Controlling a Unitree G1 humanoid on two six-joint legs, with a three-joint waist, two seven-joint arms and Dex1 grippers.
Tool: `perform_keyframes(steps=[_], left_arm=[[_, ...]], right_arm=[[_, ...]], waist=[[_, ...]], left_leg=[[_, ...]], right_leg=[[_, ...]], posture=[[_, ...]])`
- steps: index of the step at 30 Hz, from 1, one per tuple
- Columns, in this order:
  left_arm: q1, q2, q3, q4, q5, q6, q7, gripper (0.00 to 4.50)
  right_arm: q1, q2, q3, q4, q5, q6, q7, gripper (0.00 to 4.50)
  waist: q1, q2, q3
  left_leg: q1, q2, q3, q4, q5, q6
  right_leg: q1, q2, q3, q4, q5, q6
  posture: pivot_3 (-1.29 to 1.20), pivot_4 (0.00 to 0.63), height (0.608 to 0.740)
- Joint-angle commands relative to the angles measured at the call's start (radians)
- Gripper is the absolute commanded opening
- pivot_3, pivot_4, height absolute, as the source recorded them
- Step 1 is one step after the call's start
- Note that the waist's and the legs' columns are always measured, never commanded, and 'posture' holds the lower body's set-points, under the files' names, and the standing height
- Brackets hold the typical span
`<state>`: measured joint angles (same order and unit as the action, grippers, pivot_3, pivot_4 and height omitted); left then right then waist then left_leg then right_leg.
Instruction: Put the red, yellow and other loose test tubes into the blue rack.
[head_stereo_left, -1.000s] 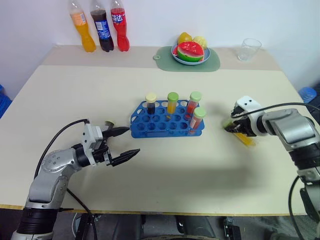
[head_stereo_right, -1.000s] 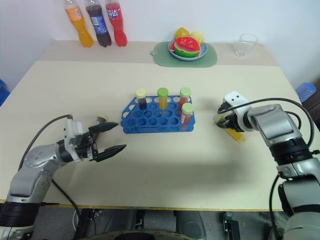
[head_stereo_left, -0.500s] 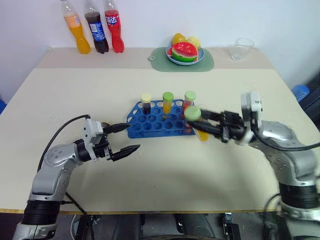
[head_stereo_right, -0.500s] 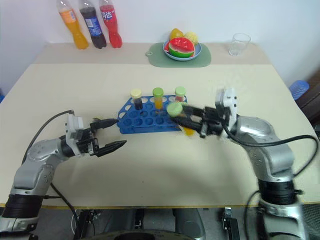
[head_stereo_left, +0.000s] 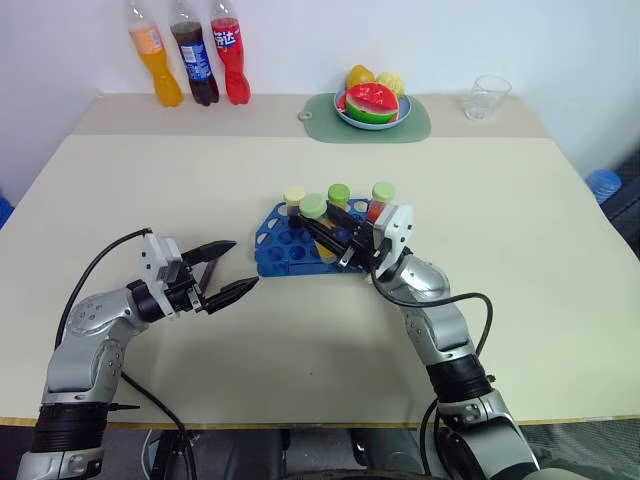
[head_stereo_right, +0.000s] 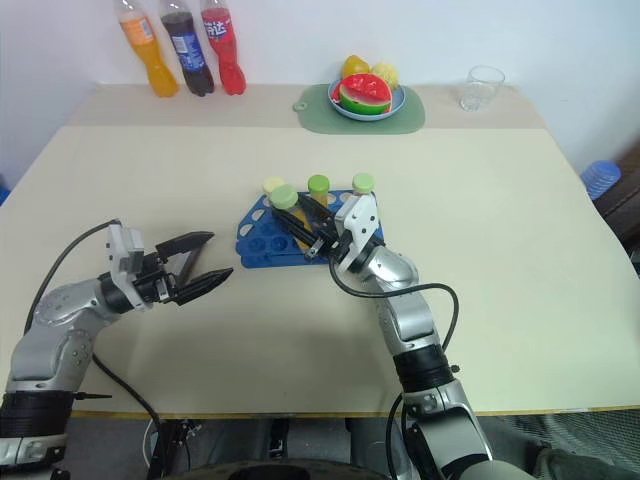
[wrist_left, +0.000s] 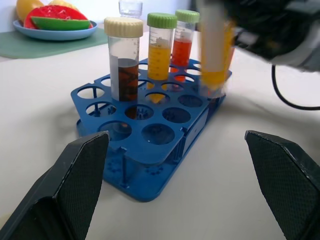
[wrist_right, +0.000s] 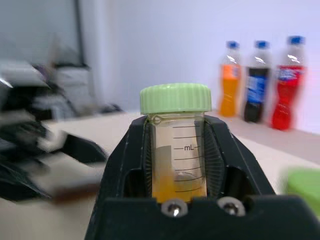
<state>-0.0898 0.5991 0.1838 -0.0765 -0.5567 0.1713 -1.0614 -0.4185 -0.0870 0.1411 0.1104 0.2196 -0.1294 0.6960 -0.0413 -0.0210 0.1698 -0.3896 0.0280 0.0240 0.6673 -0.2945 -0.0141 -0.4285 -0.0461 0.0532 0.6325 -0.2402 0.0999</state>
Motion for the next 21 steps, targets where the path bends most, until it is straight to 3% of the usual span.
perform_keyframes(steps=[1, 21], left_arm=[[0.006, 0.013, 0.032, -0.048, -0.019, 0.005, 0.01, 4.5], [0.016, 0.001, 0.028, -0.083, -0.023, 0.024, 0.034, 4.5]], right_arm=[[-0.025, 0.014, -0.018, 0.02, -0.01, -0.071, -0.03, 1.12], [0.001, 0.04, -0.001, 0.162, -0.029, -0.192, -0.048, 1.12]], waist=[[-0.001, 0.0, 0.0], [-0.003, 0.0, 0.0]], left_leg=[[0.0, 0.0, 0.0, 0.0, 0.0, 0.0], [0.001, 0.001, 0.0, 0.0, 0.0, 0.0]], right_leg=[[0.0, 0.0, 0.0, 0.0, 0.0, 0.0], [0.0, 0.001, 0.0, 0.001, 0.0, 0.0]], posture=[[0.0, 0.15, 0.74], [0.0, 0.15, 0.74]])
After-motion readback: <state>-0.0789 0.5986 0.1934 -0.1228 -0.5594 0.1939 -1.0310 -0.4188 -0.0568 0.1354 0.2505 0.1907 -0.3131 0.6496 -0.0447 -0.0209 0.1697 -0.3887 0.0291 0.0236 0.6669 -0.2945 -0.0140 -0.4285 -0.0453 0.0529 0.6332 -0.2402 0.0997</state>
